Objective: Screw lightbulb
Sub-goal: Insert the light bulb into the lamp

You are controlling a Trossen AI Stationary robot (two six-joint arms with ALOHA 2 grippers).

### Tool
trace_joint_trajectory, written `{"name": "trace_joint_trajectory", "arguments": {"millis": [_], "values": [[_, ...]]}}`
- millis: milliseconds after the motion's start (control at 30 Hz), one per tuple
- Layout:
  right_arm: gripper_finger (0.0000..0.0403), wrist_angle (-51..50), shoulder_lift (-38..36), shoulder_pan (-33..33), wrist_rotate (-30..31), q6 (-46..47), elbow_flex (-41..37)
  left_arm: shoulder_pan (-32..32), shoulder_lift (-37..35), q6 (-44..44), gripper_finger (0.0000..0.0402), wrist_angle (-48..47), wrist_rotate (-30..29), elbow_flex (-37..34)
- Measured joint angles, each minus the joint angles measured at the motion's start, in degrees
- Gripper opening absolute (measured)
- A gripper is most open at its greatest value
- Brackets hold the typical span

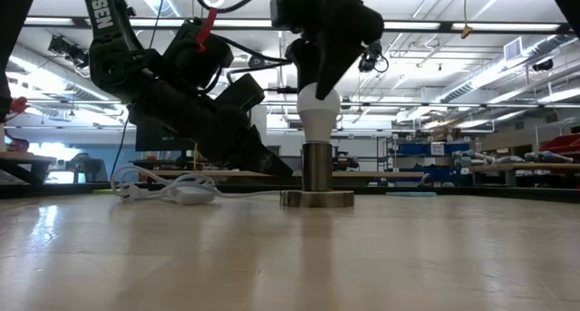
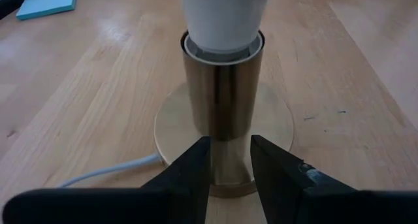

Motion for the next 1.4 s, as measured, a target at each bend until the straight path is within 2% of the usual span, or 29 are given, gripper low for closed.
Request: {"name": "trace_joint_trajectory", "arguments": {"millis": [233,567,933,1200,1400], "values": [[0.0318,-0.73,0.17,0.00,0.18,-1.50,0.04,0.01,-0.02,-0.01,0.0114,0.01,-0.04,-0.03],[0.0282,-0.98,0.16,0.00,0.13,0.14,0.04,-0.09,-0.02,-1.84,0.0107,1.55,-0.13,-0.03],[0.0282,-0.54,0.15,0.00,0.00,1.91,0.04,-0.11,-0.02,-2.32,0.0072,1.43,-2.39,-0.03],[0.0282,-0.43,0.15,0.00,-0.05,1.96,0.04,-0.16,0.34,-3.04,0.0008,0.74,-1.57,1.05],[0.0282,-0.55,0.13,0.00,-0.05,1.94,0.04,-0.16,4.40,-4.08,0.0003,0.62,-1.79,2.84]]}}
